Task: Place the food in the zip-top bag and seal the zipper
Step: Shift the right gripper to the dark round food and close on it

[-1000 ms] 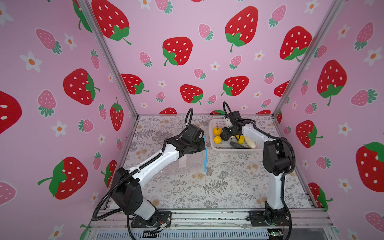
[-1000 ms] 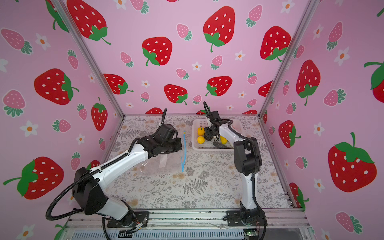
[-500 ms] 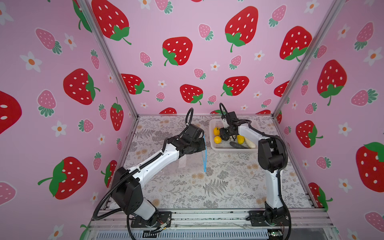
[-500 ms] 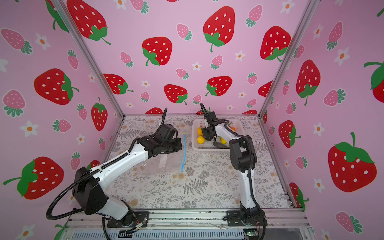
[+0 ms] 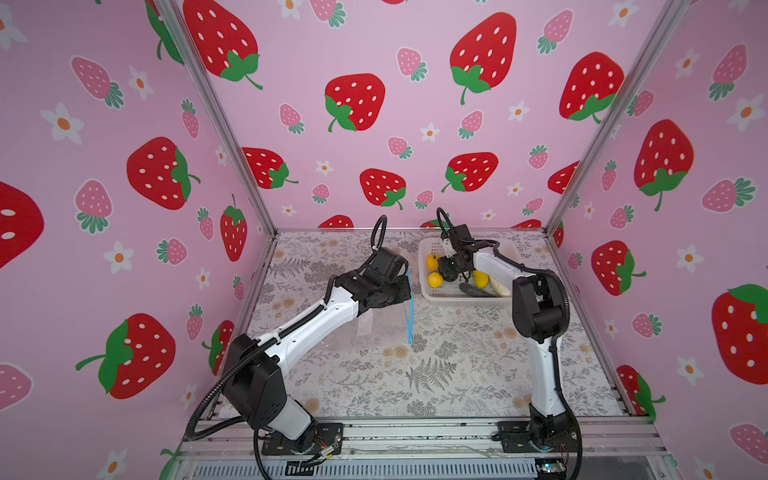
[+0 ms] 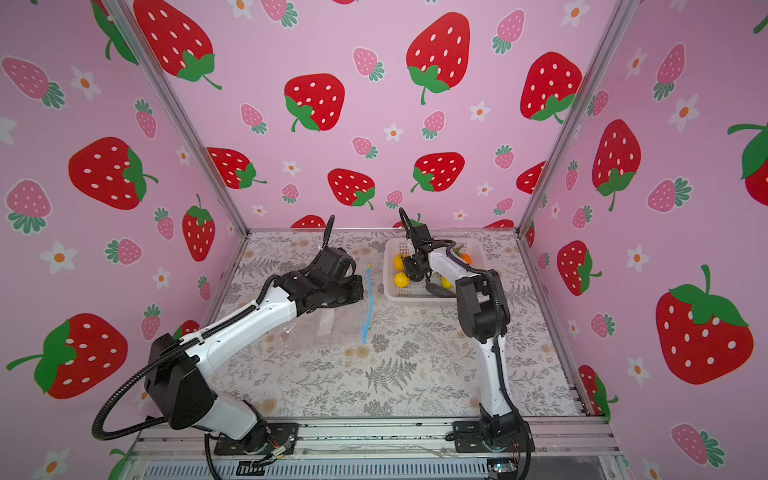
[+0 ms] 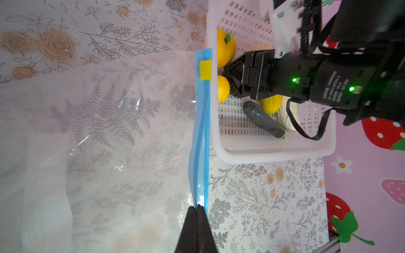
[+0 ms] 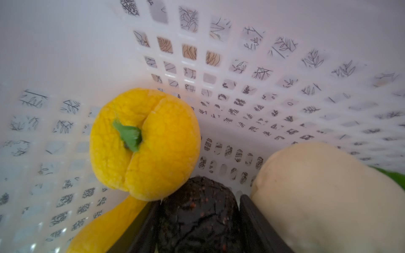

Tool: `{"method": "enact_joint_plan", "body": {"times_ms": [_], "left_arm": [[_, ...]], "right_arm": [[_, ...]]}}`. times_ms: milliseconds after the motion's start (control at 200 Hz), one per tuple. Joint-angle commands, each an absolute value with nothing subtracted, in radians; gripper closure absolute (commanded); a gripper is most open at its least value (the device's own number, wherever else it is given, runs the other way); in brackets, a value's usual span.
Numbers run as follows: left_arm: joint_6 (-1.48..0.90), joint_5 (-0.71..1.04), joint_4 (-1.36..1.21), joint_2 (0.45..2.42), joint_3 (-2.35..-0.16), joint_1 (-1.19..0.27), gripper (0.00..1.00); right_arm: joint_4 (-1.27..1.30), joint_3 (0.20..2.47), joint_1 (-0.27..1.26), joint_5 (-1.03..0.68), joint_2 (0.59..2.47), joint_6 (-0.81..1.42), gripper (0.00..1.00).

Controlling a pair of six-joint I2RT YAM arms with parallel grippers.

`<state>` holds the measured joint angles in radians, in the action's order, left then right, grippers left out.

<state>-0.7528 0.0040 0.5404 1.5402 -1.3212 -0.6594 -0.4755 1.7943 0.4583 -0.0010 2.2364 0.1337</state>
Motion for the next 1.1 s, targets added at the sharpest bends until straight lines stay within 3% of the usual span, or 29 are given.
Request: {"method": "enact_joint_plan", "body": {"times_ms": [0,1095], "left_arm": [[-0.747,-0.005,0.555,1.552,-1.367,-0.663,1.0],[-0.758,-0.009,0.536,1.541,-1.339,-0.663,1.0]], "right_arm": [[-0.505,1.819,0.463,-0.005,2.256,0.132,0.43],[-0.473,1.736,0.439,-0.053,2.125,0.196,0.51]]}}
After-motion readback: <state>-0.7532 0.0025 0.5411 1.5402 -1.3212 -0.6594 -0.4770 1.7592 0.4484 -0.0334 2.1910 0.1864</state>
